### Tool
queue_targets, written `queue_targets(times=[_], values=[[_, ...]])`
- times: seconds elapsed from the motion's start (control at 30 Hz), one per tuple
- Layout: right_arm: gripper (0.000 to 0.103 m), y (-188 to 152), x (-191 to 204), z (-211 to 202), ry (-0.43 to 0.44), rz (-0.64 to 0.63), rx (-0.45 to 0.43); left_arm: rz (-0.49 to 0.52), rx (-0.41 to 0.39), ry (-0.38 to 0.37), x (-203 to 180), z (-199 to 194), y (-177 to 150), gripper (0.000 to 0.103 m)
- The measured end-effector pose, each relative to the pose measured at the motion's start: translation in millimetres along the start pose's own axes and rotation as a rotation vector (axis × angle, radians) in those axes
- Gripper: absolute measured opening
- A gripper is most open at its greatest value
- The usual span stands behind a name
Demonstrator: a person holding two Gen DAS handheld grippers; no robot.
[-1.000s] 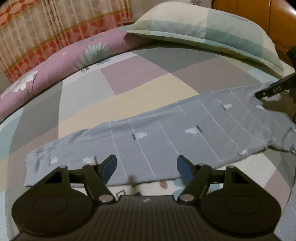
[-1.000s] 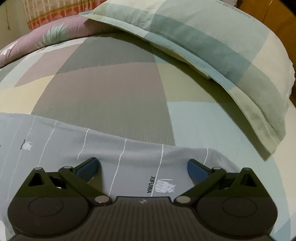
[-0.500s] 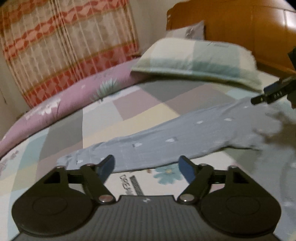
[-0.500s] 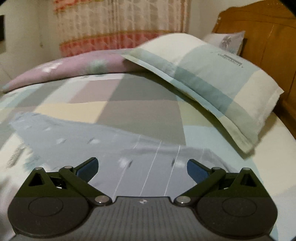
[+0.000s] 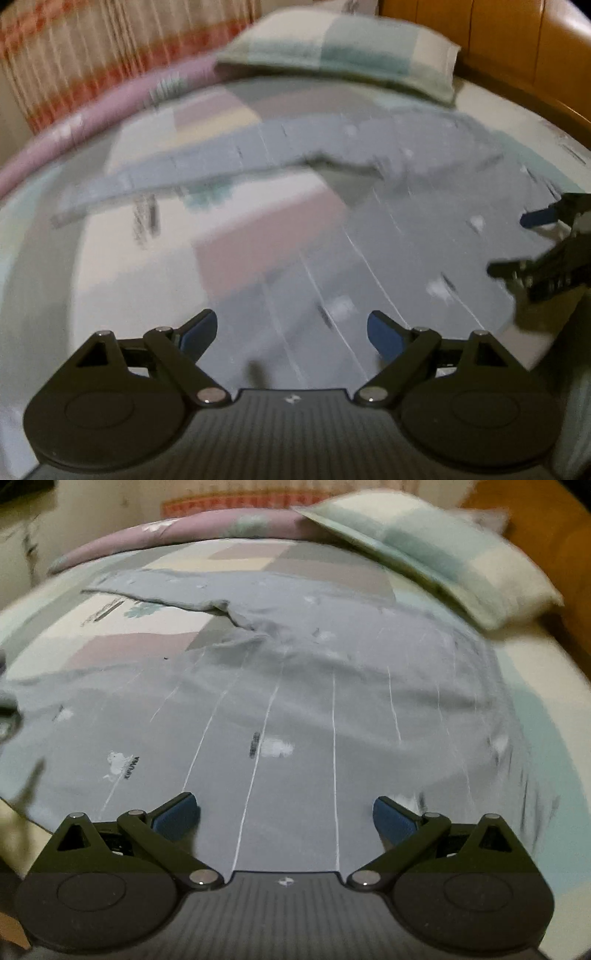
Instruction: Fold clothes
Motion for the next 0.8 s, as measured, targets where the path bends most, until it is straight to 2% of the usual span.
queue_targets(times=[0.1,0.23,0.33,0.47,0.53,0.63,0.73,0.8], values=[[0.103,-6.0,-0.5,-3.5,-0.004,0.002,0.005,-0.049,0.077,-0.060,-13.6,18.5,-27.9,0.088],[0.103,-13.4,-2.1,-5.5,-0.002,0.032,0.020,-0.037,0.061,-0.057,-23.9,14.1,-46.1,0.090],[0.103,-20.1,-1.7,-6.6,-0.006,0.050,0.006,-0.055,0.054,-0.085,-17.6,6.3,-37.1,0.090],[0.103,-21.2,-2.2,-10.3,-0.007,0.050,0.017,-0.135,-0.002,-0.077,-1.7,-0.3,-6.9,0.090],[0.103,-18.0,-2.9,-13.0,0.003,0.044,0.026,-0.137,-0.033,-0.092,-3.1,-2.1,8.8,0.090],[0.103,-7.0,-2.4,-21.8,0.060,0.032,-0.011,-0.103,-0.056,-0.086,-10.8,-0.2,22.4,0.090],[0.103,13.7,7.7,-30.3,0.084,-0.066,-0.069,-0.098,-0.060,-0.081,-13.8,7.1,24.1,0.090],[0.103,30.8,17.0,-28.9,0.094,-0.125,-0.101,-0.131,-0.044,-0.073,-5.7,12.6,18.0,0.090]])
Point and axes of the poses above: each gripper's, at about its wrist camera, not at the fingertips, and z roughly the way its jaws point, x to its left, y to its top, the point moved 10 cm from there along z, roughly the way its jaws point, and after that the axes turned 13 degrees about x, right-handed, at the moved point
